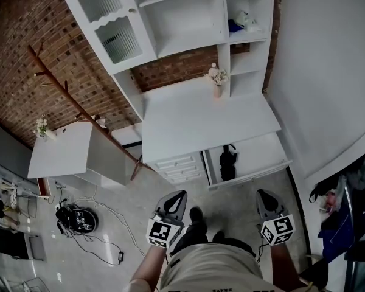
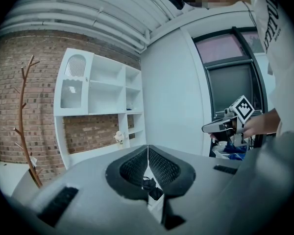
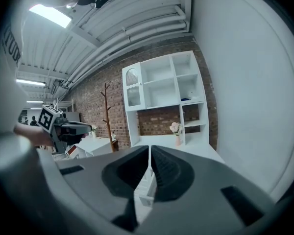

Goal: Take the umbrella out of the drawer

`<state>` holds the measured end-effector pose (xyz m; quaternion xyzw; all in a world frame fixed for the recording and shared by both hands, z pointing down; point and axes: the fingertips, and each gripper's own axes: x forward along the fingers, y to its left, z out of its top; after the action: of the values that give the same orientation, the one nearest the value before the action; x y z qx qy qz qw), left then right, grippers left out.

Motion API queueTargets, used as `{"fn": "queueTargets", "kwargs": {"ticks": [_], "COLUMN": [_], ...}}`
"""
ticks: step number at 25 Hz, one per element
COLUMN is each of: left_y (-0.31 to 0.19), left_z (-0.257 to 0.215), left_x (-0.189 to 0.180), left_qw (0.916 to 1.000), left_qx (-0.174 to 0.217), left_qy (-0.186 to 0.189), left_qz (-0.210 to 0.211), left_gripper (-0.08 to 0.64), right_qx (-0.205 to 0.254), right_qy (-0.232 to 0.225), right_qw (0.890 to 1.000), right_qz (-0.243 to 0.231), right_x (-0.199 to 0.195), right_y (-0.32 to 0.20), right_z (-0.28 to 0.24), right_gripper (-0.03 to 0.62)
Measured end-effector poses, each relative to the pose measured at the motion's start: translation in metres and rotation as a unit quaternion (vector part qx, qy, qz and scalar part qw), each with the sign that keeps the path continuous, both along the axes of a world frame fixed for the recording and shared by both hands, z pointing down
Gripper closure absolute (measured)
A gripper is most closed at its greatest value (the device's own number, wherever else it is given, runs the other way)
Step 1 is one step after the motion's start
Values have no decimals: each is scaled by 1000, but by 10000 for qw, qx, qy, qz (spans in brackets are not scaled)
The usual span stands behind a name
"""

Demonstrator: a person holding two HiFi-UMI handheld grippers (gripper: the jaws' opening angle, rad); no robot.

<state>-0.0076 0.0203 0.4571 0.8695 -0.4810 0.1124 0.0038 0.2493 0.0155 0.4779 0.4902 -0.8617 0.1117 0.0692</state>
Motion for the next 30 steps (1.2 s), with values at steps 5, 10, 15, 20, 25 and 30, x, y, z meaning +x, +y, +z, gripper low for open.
{"fn": "queueTargets", "kwargs": {"ticks": [5,10,15,20,25,30], "left_y": [-20,-50,-82,-118,-154,-187], "left_z": [4,7,15,25,33,39], "left_x": [-10,-21,-32,-43,-56,-64], "left_qw": [10000,9999,9996,9990,9979,9957], "left_qx": [14,23,-44,-136,-206,-317], "left_qy": [37,83,106,149,146,175], "left_qz": [30,100,275,408,592,858], "left_gripper": [535,535,535,535,535,535], "right_qx": [-49,-123,-197,-359,-401,-555], "right_qy": [69,126,141,189,265,283], "right_qw": [10000,9997,9993,9985,9978,9968], "right_qz": [48,145,290,367,452,498], "right_x": [-10,-22,-35,-49,-65,-88], "right_y": [-16,-40,-67,-93,-125,-151], "right_z": [5,6,9,19,19,27], "right_gripper": [558,558,558,558,558,558]}}
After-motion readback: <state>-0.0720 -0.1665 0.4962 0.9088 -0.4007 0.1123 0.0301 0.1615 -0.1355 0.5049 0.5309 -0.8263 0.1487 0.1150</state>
